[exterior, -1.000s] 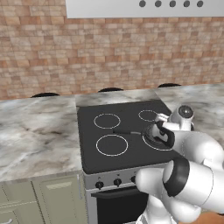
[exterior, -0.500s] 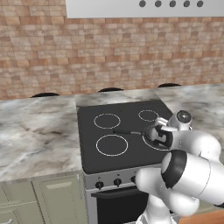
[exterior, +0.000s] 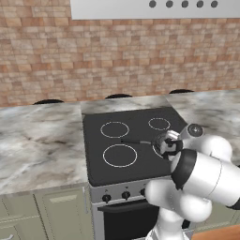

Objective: Place the pan on the front right burner on the stove. Then place the tomato and the onion in the pan and turn on the front right burner.

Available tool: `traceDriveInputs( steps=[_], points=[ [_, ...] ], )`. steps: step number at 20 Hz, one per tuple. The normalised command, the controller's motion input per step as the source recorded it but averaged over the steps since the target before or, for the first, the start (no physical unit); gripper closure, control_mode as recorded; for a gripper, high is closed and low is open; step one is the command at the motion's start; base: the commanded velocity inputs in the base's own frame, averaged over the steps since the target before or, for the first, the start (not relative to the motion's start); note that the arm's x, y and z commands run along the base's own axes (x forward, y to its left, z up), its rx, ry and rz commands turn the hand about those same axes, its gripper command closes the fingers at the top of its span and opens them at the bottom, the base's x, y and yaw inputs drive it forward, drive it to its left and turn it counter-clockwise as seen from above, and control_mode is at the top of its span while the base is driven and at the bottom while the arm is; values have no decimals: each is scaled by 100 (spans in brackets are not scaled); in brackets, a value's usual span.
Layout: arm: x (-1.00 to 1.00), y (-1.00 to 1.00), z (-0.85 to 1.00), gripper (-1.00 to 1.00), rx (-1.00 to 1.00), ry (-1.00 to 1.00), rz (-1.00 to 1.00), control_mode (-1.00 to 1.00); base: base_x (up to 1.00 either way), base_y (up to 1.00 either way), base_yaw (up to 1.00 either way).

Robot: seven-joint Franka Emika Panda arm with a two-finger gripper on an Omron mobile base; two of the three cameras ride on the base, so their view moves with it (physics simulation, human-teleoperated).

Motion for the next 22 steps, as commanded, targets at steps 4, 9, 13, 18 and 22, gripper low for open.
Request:
traceDriveInputs(
  steps=[4, 9, 13, 18, 22],
  points=[
    [0, -5, -23, 100, 0, 1, 0, -100, 0, 0, 0],
    [2, -8, -9, 100, 0, 0, 0, -100, 0, 0, 0],
    [9, -1, 0, 100, 1, 0, 0, -100, 0, 0, 0],
    [18, 0, 4, 100, 0, 0, 0, -100, 0, 0, 0],
    [20, 0, 3, 100, 0, 0, 0, -100, 0, 0, 0]
  ],
)
